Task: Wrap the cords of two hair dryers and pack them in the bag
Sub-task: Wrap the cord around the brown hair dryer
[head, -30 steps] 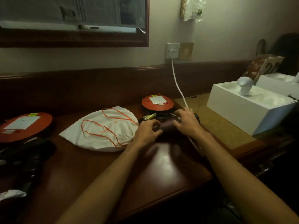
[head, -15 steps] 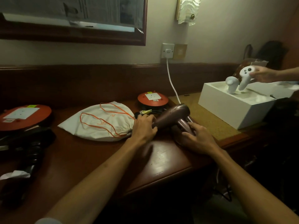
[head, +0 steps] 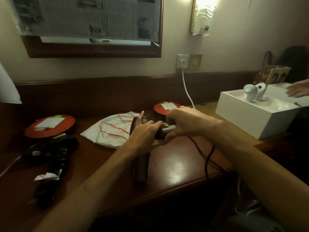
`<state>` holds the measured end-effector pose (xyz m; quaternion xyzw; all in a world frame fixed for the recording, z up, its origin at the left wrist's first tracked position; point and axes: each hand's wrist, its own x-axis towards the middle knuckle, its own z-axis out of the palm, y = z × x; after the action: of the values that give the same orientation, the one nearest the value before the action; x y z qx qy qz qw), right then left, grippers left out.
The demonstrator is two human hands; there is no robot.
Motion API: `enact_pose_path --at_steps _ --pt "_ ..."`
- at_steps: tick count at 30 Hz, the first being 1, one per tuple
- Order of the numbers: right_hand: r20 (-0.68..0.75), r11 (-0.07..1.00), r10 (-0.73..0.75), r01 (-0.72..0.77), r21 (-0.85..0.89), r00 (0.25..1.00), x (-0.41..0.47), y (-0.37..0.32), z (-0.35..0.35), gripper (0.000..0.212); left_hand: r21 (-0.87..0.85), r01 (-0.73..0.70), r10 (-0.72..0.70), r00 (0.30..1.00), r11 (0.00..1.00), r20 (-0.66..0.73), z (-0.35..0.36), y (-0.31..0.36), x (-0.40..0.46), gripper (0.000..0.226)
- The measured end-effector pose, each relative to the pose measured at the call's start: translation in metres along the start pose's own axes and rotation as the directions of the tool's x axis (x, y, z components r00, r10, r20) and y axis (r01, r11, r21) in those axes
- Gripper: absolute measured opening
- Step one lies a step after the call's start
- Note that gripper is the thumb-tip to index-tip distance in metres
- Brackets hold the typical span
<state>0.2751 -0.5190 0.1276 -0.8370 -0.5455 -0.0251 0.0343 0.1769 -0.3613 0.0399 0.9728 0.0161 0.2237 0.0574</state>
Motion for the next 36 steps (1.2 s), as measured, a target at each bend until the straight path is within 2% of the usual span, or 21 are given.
enact_pose_path --at_steps 2,5,6,9,11,12,14,16,19,20,22,24,26,27,29,31,33,36 --pt "0.021 0.999 0.029 -0.029 0.036 0.999 0.009 -0.005 -0.009 0.042 -0.091 0.110 -0.111 0.994 0.990 0.000 0.000 -0.011 -0.017 0.051" --pt "-0.025 0.944 0.065 -0.054 0.327 0.998 0.014 -0.007 -0.021 0.038 -0.253 0.255 -0.257 0.966 0.933 0.025 0.003 -0.029 -0.040 0.043" --pt "-0.065 0.891 0.085 -0.047 0.451 0.994 0.013 -0.006 -0.022 0.036 -0.298 0.286 -0.293 0.956 0.911 0.019 0.005 -0.036 -0.047 0.039" --pt "-0.139 0.682 0.121 0.020 0.731 0.983 0.011 -0.010 -0.009 0.019 -0.422 0.383 -0.426 0.905 0.822 -0.009 0.008 -0.053 -0.064 0.051" --pt "-0.182 0.611 0.110 0.078 0.788 0.977 0.010 -0.021 0.011 0.005 -0.513 0.433 -0.511 0.860 0.741 -0.011 0.009 -0.059 -0.074 0.057" --pt "-0.199 0.578 0.116 0.097 0.810 0.973 0.010 -0.029 0.023 0.004 -0.567 0.445 -0.544 0.839 0.693 -0.005 0.010 -0.062 -0.077 0.059" --pt "-0.218 0.495 0.144 0.120 0.861 0.965 0.008 -0.050 0.051 0.011 -0.644 0.480 -0.608 0.793 0.595 0.029 0.010 -0.066 -0.082 0.066" --pt "-0.234 0.429 0.132 0.157 0.890 0.963 0.003 -0.069 0.079 0.016 -0.648 0.537 -0.645 0.759 0.541 0.091 0.010 -0.067 -0.083 0.070" --pt "-0.192 0.336 0.008 0.178 0.925 0.981 -0.002 -0.098 0.108 0.028 -0.634 0.598 -0.669 0.725 0.491 0.166 0.004 -0.064 -0.081 0.076" --pt "-0.186 0.340 -0.015 0.180 0.923 0.982 -0.004 -0.106 0.115 0.032 -0.636 0.610 -0.674 0.715 0.473 0.185 0.002 -0.063 -0.081 0.076" --pt "-0.214 0.429 0.006 0.191 0.883 0.977 -0.006 -0.114 0.130 0.033 -0.629 0.632 -0.680 0.701 0.453 0.215 -0.004 -0.061 -0.082 0.072" --pt "-0.228 0.628 0.010 0.172 0.759 0.973 -0.004 -0.115 0.145 0.031 -0.613 0.638 -0.666 0.709 0.466 0.231 -0.008 -0.060 -0.082 0.073" --pt "-0.140 0.844 -0.045 0.112 0.525 0.989 0.000 -0.113 0.152 0.026 -0.586 0.636 -0.632 0.732 0.502 0.254 -0.010 -0.059 -0.083 0.078" --pt "-0.069 0.893 -0.046 0.072 0.445 0.997 0.002 -0.111 0.153 0.024 -0.566 0.636 -0.616 0.743 0.525 0.263 -0.010 -0.058 -0.082 0.080" --pt "0.003 0.898 -0.040 0.034 0.440 0.999 0.005 -0.110 0.154 0.020 -0.517 0.641 -0.600 0.751 0.567 0.274 -0.011 -0.056 -0.079 0.077" --pt "-0.022 0.824 -0.057 0.059 0.564 0.998 0.007 -0.110 0.152 0.016 -0.498 0.632 -0.584 0.764 0.593 0.274 -0.012 -0.057 -0.076 0.068" --pt "-0.090 0.670 -0.057 0.105 0.735 0.994 0.006 -0.106 0.153 0.011 -0.502 0.628 -0.575 0.769 0.594 0.281 -0.011 -0.058 -0.073 0.058" --pt "-0.082 0.256 0.013 0.076 0.964 0.997 -0.005 -0.096 0.153 0.011 -0.515 0.654 -0.597 0.743 0.554 0.302 -0.011 -0.062 -0.070 0.045"
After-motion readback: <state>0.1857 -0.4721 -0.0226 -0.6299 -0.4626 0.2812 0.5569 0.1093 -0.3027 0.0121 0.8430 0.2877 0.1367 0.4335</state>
